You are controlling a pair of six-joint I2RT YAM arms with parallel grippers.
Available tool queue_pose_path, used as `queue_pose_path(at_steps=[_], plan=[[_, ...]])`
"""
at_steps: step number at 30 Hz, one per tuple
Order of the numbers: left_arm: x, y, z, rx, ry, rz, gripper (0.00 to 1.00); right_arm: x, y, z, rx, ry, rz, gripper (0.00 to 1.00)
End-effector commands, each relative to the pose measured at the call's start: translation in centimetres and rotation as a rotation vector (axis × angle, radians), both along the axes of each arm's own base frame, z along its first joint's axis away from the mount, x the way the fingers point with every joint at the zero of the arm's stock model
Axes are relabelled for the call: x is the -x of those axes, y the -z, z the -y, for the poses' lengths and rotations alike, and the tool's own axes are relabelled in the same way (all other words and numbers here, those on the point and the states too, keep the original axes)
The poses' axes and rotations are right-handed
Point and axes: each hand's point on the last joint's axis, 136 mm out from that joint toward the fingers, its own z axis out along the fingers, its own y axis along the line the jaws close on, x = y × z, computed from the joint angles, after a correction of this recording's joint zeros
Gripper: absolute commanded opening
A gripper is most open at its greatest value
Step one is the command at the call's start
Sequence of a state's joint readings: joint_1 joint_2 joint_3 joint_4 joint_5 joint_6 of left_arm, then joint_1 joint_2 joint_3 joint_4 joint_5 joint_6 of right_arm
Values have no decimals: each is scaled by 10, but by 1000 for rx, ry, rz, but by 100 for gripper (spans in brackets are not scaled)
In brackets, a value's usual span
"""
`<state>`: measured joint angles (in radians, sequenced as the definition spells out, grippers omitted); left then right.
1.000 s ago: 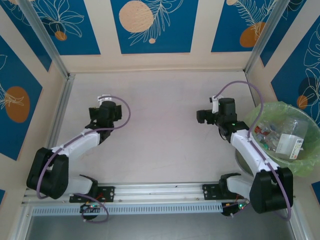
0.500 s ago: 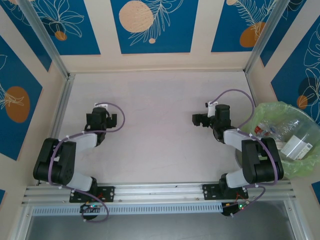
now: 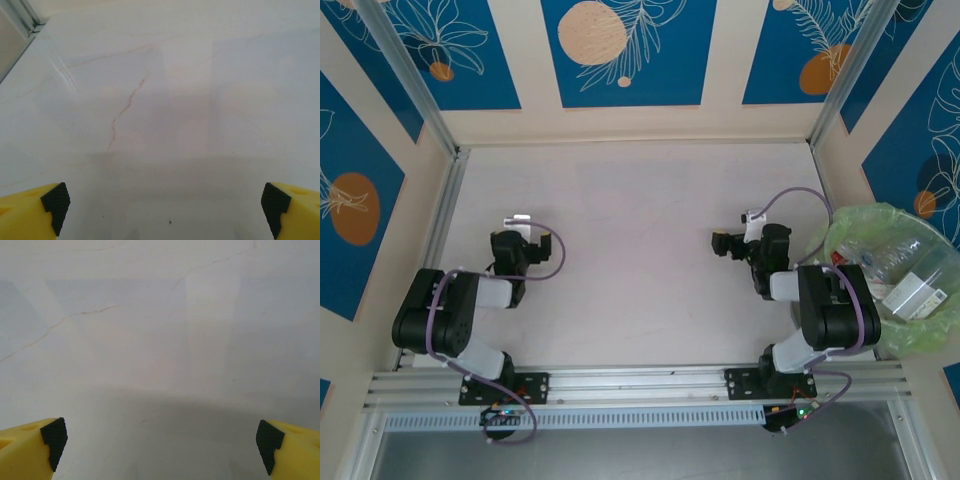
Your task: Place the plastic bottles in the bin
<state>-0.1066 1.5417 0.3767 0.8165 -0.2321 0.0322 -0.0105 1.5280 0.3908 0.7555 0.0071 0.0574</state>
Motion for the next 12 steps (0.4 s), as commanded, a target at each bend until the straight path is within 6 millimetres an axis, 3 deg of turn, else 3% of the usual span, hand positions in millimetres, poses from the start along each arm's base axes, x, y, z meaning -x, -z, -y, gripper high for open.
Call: queue_pose_path(at_steps=[1, 12], plan=[[-6, -16, 0, 31, 2, 68, 100, -14, -22, 5, -26, 36, 69, 99], [-8, -15, 3, 34, 27, 61, 100, -14, -22, 5, -27, 34, 71, 99]])
